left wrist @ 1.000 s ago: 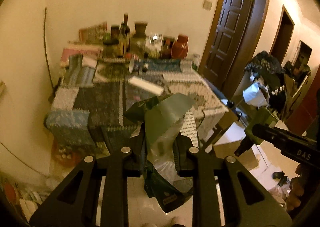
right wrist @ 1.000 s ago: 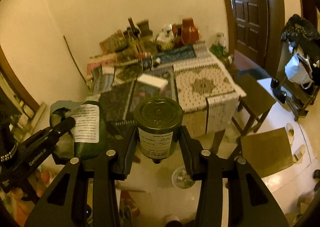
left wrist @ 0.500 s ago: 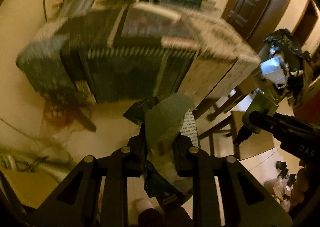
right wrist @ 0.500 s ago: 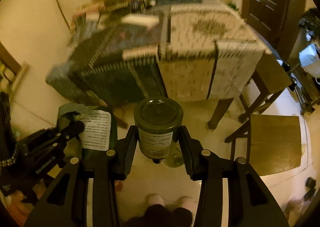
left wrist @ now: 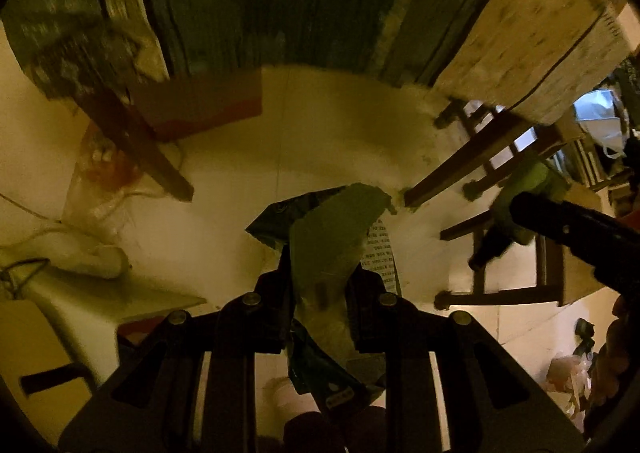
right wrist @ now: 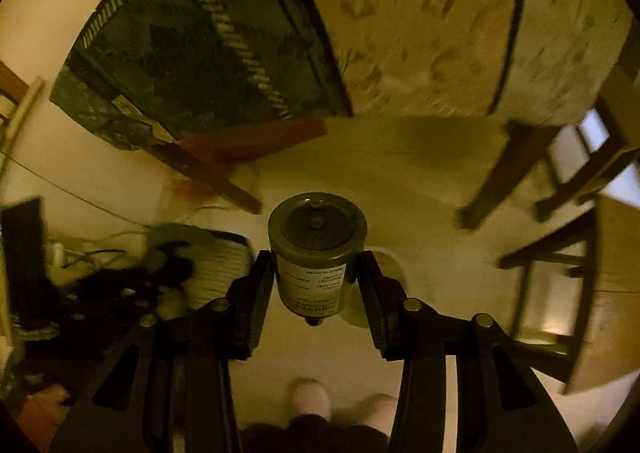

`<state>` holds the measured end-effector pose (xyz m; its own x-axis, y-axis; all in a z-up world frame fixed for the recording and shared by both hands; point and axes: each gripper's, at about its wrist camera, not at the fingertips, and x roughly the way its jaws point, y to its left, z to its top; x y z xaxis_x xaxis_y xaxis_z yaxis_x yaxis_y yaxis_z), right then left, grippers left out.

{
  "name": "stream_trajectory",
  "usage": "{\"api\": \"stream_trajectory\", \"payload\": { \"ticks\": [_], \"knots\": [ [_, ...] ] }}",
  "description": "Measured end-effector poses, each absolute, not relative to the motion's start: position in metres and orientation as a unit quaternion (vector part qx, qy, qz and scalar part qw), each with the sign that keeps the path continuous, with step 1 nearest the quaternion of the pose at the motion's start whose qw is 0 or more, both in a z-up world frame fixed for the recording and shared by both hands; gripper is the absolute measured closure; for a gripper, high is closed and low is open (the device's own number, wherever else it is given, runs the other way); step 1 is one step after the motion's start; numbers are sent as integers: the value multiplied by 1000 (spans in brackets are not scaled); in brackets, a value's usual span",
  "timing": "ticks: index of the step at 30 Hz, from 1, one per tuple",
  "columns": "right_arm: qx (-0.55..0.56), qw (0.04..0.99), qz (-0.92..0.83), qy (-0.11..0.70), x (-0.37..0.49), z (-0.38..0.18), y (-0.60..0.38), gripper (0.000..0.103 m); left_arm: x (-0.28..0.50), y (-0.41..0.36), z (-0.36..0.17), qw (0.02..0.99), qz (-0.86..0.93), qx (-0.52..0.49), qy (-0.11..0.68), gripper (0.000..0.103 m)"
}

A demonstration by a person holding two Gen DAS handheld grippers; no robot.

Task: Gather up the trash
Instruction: 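Open the left tool over the bucket while the right tool releases the jar into it, then raise both open tools back toward the table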

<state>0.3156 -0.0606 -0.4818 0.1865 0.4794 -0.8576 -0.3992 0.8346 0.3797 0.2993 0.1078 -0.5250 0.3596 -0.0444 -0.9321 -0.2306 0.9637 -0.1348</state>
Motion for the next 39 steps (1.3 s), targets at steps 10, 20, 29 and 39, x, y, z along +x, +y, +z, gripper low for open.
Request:
{"api": "stream_trajectory", "payload": {
  "ticks": [10,20,29,39],
  "knots": [
    [23,754,250,607,327,-549,-72,41,327,88,-616,787,46,-126,602,81],
    [12,757,207,619,336,-555,-97,41,364,50,-663,762,20,-118,637,42],
    [19,762,195,617,334,-538,-104,41,357,46,-659,749,30,-87,656,40],
    [21,773,207,599,328,-468,-97,41,338,64,-537,789,28,-72,610,40]
  ]
}}
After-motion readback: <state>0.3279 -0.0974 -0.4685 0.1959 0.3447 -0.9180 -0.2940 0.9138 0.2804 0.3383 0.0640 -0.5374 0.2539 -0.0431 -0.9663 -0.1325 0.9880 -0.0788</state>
